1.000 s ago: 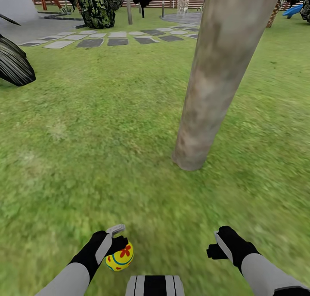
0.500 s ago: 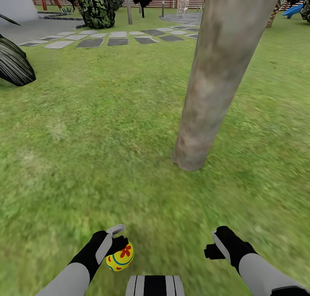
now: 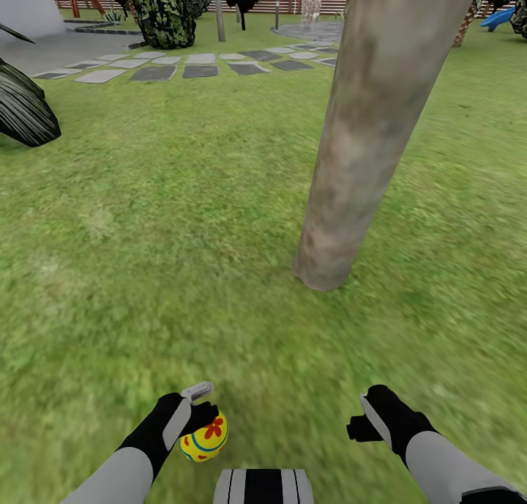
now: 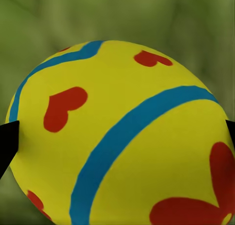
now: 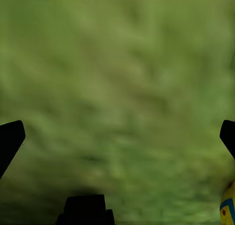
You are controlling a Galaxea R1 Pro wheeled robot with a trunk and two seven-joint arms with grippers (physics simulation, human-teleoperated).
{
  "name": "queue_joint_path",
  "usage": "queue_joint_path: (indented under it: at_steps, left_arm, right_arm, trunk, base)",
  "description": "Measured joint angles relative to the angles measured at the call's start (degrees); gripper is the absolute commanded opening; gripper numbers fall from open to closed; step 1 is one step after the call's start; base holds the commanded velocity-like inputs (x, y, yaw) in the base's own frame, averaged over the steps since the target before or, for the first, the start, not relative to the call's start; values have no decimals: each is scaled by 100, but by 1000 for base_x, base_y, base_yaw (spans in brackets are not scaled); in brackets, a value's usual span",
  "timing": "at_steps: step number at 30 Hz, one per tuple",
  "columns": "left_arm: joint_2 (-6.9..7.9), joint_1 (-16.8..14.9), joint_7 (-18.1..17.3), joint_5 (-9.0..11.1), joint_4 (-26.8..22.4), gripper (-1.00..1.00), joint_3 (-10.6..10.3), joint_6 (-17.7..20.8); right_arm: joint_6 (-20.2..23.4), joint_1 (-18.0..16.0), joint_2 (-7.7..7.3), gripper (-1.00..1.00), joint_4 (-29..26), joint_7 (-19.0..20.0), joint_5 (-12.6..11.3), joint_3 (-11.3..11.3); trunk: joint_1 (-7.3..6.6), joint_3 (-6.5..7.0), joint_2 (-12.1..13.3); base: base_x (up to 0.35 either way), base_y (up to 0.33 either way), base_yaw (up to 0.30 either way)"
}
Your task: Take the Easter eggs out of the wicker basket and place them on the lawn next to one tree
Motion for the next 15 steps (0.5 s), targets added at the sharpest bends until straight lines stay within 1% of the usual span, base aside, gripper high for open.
queue_joint_path:
  at_steps: [5, 15]
  left_arm:
    - [-33, 0, 1, -16, 13, 100, 0, 2]
    - [-36, 0, -1, -13, 15, 100, 0, 2]
  right_arm:
    - [0, 0, 5, 100, 4, 0, -7, 2]
    - [1, 0, 26, 100, -1, 0, -8, 9]
  trunk:
    - [0, 0, 0]
    - [0, 0, 0]
  base:
    - [0, 0, 0]
    - [0, 0, 0]
